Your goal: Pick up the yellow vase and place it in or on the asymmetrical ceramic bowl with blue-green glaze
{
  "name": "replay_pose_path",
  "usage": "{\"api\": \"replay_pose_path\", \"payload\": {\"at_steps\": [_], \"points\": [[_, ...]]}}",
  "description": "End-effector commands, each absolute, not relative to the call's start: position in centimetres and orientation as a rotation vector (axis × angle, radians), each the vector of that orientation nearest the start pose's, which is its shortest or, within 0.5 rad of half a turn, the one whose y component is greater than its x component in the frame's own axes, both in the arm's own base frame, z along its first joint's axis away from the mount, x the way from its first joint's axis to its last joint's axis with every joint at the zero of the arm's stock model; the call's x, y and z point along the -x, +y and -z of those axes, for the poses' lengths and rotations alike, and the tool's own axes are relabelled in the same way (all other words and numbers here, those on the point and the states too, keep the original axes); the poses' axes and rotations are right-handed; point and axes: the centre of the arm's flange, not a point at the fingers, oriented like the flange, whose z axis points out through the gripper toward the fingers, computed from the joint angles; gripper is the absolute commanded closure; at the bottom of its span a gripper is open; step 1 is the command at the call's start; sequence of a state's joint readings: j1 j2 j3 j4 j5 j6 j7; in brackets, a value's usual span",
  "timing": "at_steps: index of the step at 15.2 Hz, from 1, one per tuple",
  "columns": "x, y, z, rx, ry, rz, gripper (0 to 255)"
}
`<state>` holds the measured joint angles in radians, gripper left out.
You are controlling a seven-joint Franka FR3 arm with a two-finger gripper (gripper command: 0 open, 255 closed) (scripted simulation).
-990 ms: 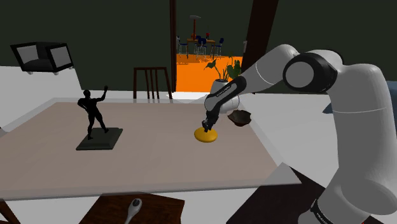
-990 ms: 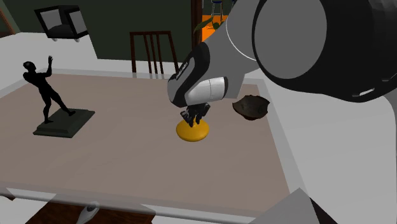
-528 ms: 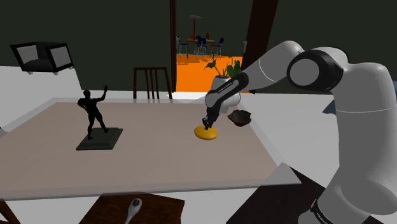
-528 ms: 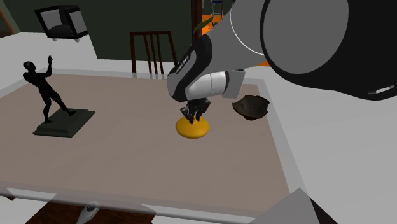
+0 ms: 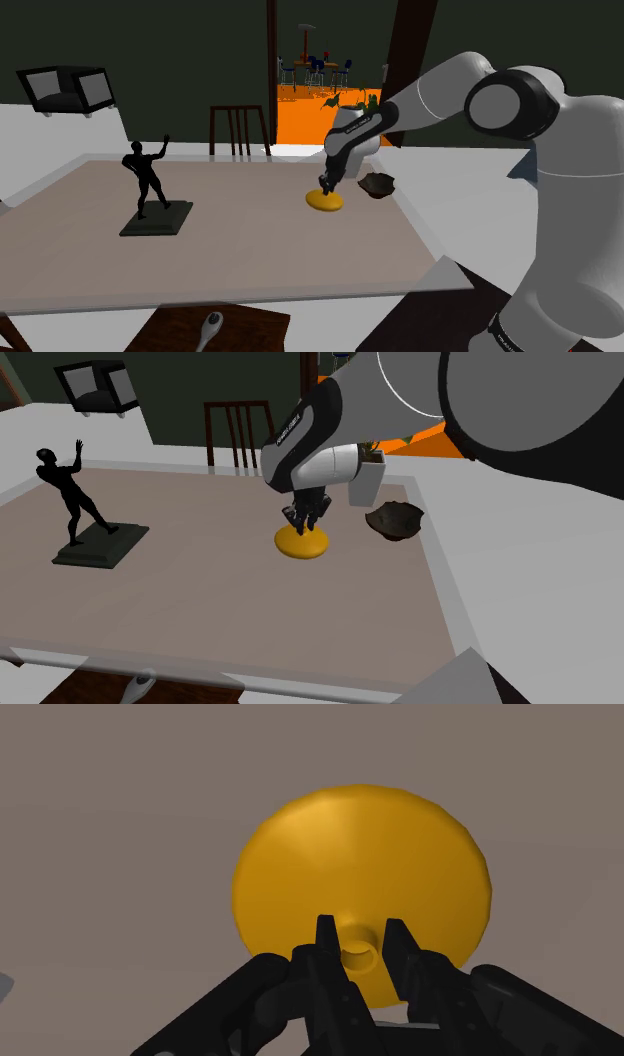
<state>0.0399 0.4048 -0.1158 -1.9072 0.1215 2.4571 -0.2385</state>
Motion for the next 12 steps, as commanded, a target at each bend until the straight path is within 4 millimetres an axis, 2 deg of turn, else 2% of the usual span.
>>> {"api": "replay_pose_path", "payload": {"at_steps": [1,12], "points": [[-64.1,-4.4,-31.2,3.115,-0.135,0.239,255],[-64.1,-4.4,-37.0,3.115,-0.135,0.239,255]]}}
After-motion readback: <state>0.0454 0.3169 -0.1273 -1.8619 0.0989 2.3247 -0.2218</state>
